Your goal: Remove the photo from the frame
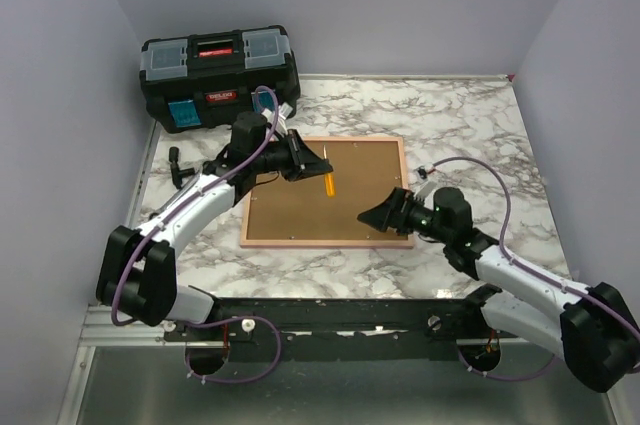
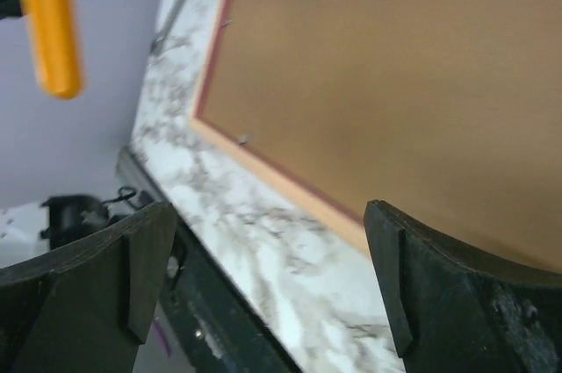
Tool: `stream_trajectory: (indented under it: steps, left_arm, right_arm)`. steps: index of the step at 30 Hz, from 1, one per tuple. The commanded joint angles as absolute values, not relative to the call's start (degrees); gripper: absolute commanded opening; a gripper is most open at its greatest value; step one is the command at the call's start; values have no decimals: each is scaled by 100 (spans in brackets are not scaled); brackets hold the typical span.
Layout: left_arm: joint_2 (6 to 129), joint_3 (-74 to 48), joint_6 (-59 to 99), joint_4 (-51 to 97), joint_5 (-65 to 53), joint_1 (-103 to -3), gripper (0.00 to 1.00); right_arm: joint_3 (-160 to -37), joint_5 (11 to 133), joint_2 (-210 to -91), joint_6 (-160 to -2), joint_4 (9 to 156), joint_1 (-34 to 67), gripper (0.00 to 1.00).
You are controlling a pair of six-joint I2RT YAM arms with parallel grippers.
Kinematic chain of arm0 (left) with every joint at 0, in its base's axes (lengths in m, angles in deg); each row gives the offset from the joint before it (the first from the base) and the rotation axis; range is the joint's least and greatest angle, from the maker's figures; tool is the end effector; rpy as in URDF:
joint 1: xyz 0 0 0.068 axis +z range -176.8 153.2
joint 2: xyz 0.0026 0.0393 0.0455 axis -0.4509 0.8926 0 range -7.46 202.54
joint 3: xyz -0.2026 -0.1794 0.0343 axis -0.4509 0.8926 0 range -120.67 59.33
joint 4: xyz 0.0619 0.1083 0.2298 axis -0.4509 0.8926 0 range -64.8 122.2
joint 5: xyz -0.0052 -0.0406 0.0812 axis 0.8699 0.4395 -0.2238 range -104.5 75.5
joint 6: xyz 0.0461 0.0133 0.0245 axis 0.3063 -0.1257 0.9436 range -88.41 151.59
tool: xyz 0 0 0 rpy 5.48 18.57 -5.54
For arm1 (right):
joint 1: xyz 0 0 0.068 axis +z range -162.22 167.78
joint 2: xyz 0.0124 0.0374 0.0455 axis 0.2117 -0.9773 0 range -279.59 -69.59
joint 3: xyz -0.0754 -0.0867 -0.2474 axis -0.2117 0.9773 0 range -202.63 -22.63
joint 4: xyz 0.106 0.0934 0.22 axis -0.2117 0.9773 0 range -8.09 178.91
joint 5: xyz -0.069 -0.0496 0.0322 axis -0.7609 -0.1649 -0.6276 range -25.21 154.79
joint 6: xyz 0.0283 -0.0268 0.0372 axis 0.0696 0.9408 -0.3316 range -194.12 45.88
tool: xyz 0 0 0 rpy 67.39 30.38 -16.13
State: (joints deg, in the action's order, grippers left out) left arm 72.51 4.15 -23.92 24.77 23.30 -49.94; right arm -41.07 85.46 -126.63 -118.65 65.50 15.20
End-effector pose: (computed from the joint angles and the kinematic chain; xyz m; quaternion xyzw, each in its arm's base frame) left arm 0.2809 -0.1437 0.2831 -0.0530 0.8125 -0.5355 0.2242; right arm 0.1758 0.1055 0.1885 0.0226 0.8223 0.4429 0.3567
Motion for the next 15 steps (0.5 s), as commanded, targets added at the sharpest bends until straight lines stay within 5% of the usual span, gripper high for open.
stream_trajectory:
  steps: [1,5,15]
  left_arm:
    - [6784,552,-2118,2358,2752,-5036,0]
    - [6671,1101,-2857,1669,2844,-5036,0]
    - [6753,1815,-4016,984,2920,-5005,0]
  right_arm:
    - [-4099,7636,-12425,-12314,5164,2677,96]
    - [-4238,6534,-12666,-12362,4488,3612,93]
    - [-6145,2622,-14276,-11173,5775,5590,78]
